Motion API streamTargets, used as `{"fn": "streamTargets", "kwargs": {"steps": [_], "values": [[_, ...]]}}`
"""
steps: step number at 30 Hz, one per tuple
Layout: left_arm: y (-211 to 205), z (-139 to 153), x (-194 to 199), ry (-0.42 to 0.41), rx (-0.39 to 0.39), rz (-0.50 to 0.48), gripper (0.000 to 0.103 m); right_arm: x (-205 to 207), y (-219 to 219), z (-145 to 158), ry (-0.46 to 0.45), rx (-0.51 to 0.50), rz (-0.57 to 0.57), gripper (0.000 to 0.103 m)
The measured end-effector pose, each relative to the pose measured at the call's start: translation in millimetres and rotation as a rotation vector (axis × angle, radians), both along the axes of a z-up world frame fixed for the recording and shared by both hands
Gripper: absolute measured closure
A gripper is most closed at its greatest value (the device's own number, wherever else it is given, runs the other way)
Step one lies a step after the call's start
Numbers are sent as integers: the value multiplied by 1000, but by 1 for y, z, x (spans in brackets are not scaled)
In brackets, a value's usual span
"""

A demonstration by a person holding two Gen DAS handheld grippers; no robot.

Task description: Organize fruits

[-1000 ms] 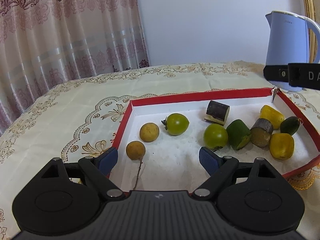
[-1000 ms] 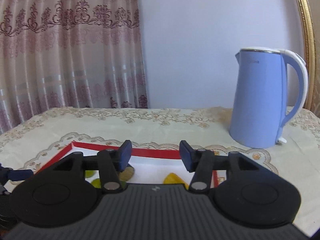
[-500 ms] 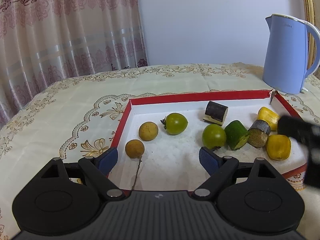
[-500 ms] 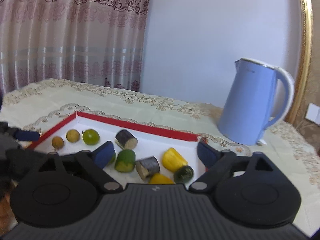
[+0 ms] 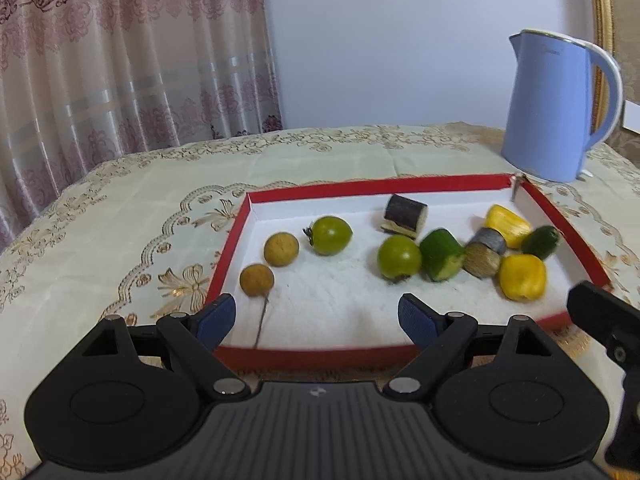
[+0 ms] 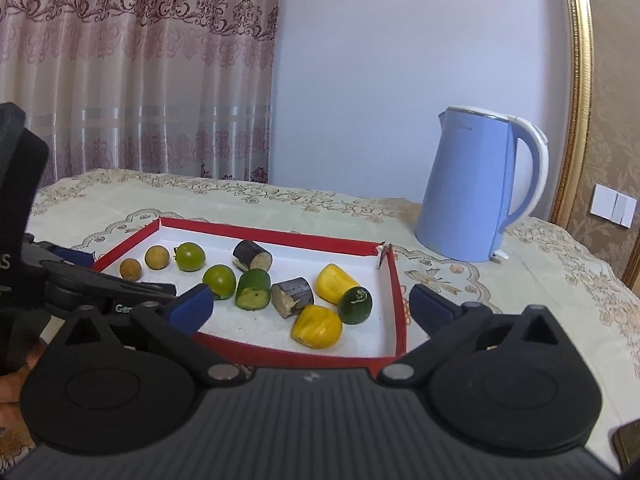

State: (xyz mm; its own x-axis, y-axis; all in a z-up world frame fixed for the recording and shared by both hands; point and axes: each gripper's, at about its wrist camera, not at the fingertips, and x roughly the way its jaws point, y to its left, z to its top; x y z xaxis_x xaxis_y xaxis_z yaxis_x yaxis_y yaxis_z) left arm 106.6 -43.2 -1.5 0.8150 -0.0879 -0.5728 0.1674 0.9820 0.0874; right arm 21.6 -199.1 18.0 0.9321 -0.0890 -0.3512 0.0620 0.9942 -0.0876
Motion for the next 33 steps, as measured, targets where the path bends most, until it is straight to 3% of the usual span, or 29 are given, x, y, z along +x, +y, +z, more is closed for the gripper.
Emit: {"fn": "streamTargets", "kwargs": {"steps": [6,33], "values": [[5,-3,-15,10,4,2,14,-6,1,-4,24,34,23,0],[18,-18,-38,32,31,17,14,-19,10,-27,93,9,47,0]]}}
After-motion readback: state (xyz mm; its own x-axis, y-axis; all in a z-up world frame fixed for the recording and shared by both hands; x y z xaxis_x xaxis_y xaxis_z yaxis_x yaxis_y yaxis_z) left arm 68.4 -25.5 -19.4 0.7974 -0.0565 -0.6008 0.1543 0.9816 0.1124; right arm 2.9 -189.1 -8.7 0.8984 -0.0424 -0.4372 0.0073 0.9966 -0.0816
